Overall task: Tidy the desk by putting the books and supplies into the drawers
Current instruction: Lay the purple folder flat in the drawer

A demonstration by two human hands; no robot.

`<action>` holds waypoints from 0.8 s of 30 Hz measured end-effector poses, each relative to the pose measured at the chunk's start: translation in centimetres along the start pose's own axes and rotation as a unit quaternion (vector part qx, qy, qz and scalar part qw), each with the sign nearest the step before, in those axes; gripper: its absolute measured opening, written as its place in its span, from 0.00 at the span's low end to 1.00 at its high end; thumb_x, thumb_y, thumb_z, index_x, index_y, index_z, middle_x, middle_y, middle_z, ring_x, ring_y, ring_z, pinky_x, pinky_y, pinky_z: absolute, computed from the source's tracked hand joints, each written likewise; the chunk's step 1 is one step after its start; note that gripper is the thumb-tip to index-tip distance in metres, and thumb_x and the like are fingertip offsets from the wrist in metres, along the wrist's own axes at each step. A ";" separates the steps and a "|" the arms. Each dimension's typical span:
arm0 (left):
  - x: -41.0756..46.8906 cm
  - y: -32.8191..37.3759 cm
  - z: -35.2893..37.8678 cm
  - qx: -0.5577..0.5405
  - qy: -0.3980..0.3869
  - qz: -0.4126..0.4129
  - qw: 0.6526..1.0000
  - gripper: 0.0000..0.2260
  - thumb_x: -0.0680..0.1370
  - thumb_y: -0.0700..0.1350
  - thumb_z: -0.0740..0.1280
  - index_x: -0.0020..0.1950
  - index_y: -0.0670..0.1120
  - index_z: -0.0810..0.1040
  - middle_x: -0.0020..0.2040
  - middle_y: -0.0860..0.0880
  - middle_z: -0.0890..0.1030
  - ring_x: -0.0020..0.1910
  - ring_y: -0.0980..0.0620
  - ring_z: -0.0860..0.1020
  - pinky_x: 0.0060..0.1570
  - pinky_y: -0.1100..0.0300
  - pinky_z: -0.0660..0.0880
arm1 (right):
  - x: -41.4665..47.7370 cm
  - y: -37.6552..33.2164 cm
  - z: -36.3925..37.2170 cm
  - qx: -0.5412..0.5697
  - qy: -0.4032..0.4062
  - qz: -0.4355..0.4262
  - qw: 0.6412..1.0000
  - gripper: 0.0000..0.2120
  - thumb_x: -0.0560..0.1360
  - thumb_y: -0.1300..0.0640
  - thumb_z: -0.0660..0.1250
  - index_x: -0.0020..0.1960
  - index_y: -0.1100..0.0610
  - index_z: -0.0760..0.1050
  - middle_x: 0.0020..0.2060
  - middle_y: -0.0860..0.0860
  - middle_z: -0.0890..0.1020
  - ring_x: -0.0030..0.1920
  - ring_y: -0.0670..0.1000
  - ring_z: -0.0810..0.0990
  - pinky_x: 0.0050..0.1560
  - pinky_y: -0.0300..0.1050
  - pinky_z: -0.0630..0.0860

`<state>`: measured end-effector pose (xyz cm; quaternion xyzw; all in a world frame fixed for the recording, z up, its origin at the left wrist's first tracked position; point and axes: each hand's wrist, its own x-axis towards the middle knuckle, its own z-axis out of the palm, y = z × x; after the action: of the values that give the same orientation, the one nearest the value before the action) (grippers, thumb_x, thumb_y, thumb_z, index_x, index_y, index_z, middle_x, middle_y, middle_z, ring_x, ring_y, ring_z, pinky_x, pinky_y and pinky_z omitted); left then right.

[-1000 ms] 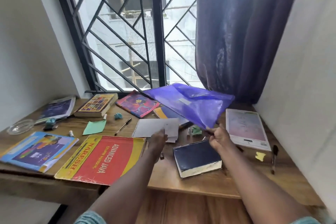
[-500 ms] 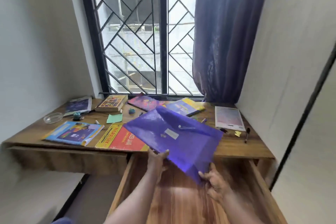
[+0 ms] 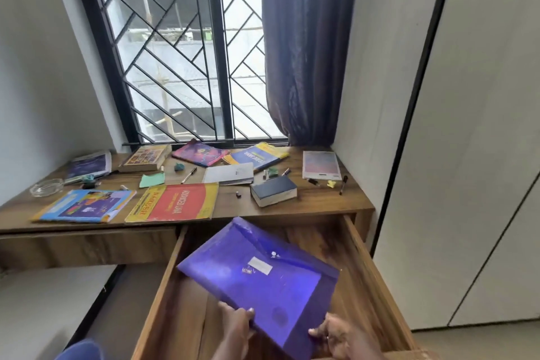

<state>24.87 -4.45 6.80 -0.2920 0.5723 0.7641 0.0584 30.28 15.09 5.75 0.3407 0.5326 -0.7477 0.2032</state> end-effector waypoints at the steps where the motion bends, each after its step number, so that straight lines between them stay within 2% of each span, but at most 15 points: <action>1: -0.1 -0.5 0.3 -0.001 0.006 -0.005 1.000 0.23 0.74 0.22 0.57 0.61 0.44 0.59 0.53 0.41 0.70 0.48 0.42 0.73 0.38 0.51 0.74 | 0.0 -0.5 -0.1 -0.017 0.007 0.012 1.000 0.11 0.69 0.79 0.60 0.41 0.67 0.77 0.28 0.59 0.80 0.33 0.59 0.80 0.34 0.49 0.78; 3: -0.2 -1.5 1.1 0.002 0.016 -0.014 1.000 0.23 0.74 0.22 0.57 0.58 0.47 0.60 0.53 0.41 0.71 0.44 0.44 0.74 0.34 0.53 0.76 | 0.0 -1.6 -0.6 -0.045 0.030 0.025 0.998 0.12 0.69 0.79 0.58 0.36 0.67 0.75 0.26 0.57 0.76 0.29 0.56 0.76 0.30 0.45 0.76; 5: -0.8 -2.5 1.4 0.017 0.034 -0.022 0.999 0.22 0.74 0.22 0.56 0.59 0.46 0.61 0.52 0.41 0.71 0.40 0.46 0.74 0.30 0.55 0.76 | 0.3 -1.6 -0.9 -0.071 0.075 0.028 0.994 0.11 0.69 0.78 0.58 0.37 0.64 0.72 0.25 0.56 0.74 0.25 0.54 0.75 0.27 0.42 0.75; 8: -1.1 -4.1 2.1 0.025 0.059 -0.037 0.997 0.19 0.75 0.24 0.56 0.56 0.46 0.59 0.52 0.40 0.70 0.47 0.45 0.72 0.34 0.57 0.73 | 1.2 -0.9 -1.7 -0.105 0.075 0.023 0.991 0.13 0.70 0.77 0.57 0.33 0.63 0.69 0.26 0.56 0.71 0.25 0.53 0.70 0.26 0.40 0.70; 11: -0.9 -4.2 2.7 0.042 0.038 -0.045 0.997 0.18 0.79 0.28 0.55 0.64 0.44 0.61 0.52 0.42 0.71 0.45 0.46 0.73 0.36 0.58 0.70 | 1.2 -1.3 -2.2 -0.148 0.086 0.007 0.985 0.13 0.69 0.78 0.61 0.33 0.62 0.69 0.27 0.56 0.72 0.28 0.53 0.71 0.27 0.41 0.71; 13: 0.4 -4.3 2.9 0.072 0.035 -0.051 0.996 0.20 0.80 0.32 0.53 0.70 0.45 0.58 0.50 0.45 0.73 0.38 0.49 0.73 0.37 0.59 0.70 | 1.8 -1.9 -2.4 -0.218 0.113 -0.029 0.969 0.13 0.66 0.74 0.67 0.33 0.59 0.69 0.28 0.55 0.74 0.32 0.54 0.74 0.35 0.44 0.73; 15: 1.6 -3.5 2.6 0.073 0.023 -0.063 0.995 0.23 0.82 0.35 0.52 0.76 0.49 0.52 0.56 0.45 0.73 0.43 0.48 0.75 0.38 0.60 0.69 | 1.2 -2.4 -2.6 -0.332 0.147 -0.075 0.929 0.12 0.66 0.65 0.73 0.38 0.56 0.70 0.36 0.51 0.77 0.40 0.52 0.76 0.43 0.43 0.72; 16: 2.1 -3.2 2.6 0.073 0.018 -0.074 0.994 0.23 0.83 0.36 0.51 0.77 0.49 0.50 0.61 0.44 0.73 0.50 0.46 0.76 0.39 0.60 0.69 | 1.4 -2.4 -2.7 -0.392 0.166 -0.092 0.900 0.15 0.65 0.59 0.76 0.45 0.54 0.71 0.44 0.51 0.79 0.46 0.52 0.77 0.47 0.42 0.73; 17: 3.2 -3.3 2.7 0.084 0.013 -0.082 0.993 0.22 0.84 0.37 0.50 0.77 0.47 0.53 0.63 0.43 0.73 0.54 0.45 0.75 0.40 0.59 0.71 | 1.8 -2.5 -2.9 -0.447 0.190 -0.092 0.870 0.22 0.64 0.54 0.76 0.54 0.54 0.71 0.55 0.52 0.77 0.53 0.54 0.78 0.54 0.44 0.74; 19: 5.5 -3.4 3.3 0.119 -0.015 -0.060 0.991 0.15 0.83 0.34 0.51 0.67 0.43 0.68 0.55 0.41 0.76 0.48 0.46 0.76 0.48 0.51 0.77 | 2.6 -2.6 -3.5 -0.515 0.211 -0.096 0.825 0.33 0.68 0.49 0.73 0.68 0.55 0.65 0.69 0.57 0.65 0.64 0.57 0.73 0.64 0.47 0.70; 20: 6.3 -3.5 3.6 0.126 -0.034 -0.042 0.990 0.12 0.82 0.31 0.53 0.58 0.42 0.72 0.48 0.41 0.76 0.42 0.50 0.77 0.53 0.45 0.77 | 2.8 -2.7 -3.7 -0.549 0.210 -0.120 0.800 0.32 0.70 0.47 0.71 0.70 0.54 0.64 0.72 0.57 0.59 0.66 0.57 0.71 0.66 0.47 0.69; 21: 7.3 -3.9 4.0 0.149 -0.044 -0.029 0.987 0.11 0.80 0.29 0.55 0.54 0.40 0.74 0.45 0.41 0.77 0.38 0.51 0.78 0.53 0.45 0.78 | 3.2 -2.8 -3.8 -0.580 0.198 -0.141 0.778 0.31 0.72 0.47 0.70 0.71 0.54 0.63 0.74 0.57 0.54 0.68 0.57 0.69 0.67 0.47 0.68; 22: 8.1 -4.2 4.4 0.190 -0.050 -0.019 0.980 0.10 0.78 0.28 0.58 0.55 0.38 0.74 0.46 0.38 0.79 0.39 0.49 0.78 0.49 0.47 0.79 | 3.7 -2.8 -4.0 -0.602 0.180 -0.162 0.761 0.31 0.73 0.48 0.69 0.72 0.54 0.62 0.75 0.57 0.50 0.70 0.57 0.67 0.68 0.46 0.67; 23: 8.6 -4.3 5.0 0.238 -0.053 -0.007 0.970 0.14 0.75 0.28 0.60 0.59 0.35 0.73 0.51 0.35 0.80 0.42 0.47 0.78 0.46 0.49 0.79 | 4.6 -2.7 -4.2 -0.617 0.162 -0.176 0.750 0.31 0.74 0.48 0.67 0.73 0.55 0.61 0.76 0.56 0.47 0.72 0.57 0.64 0.69 0.45 0.65; 24: 9.1 -4.5 5.6 0.280 -0.067 -0.002 0.958 0.19 0.72 0.30 0.61 0.63 0.35 0.72 0.54 0.34 0.79 0.46 0.45 0.78 0.48 0.48 0.79 | 5.4 -2.8 -4.4 -0.632 0.147 -0.177 0.740 0.32 0.75 0.48 0.66 0.75 0.55 0.58 0.77 0.55 0.44 0.75 0.57 0.58 0.72 0.45 0.61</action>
<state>17.13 -0.05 -0.65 -0.2132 0.7577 0.5907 0.1776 26.02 20.55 2.82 0.1391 0.9569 -0.2023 0.1553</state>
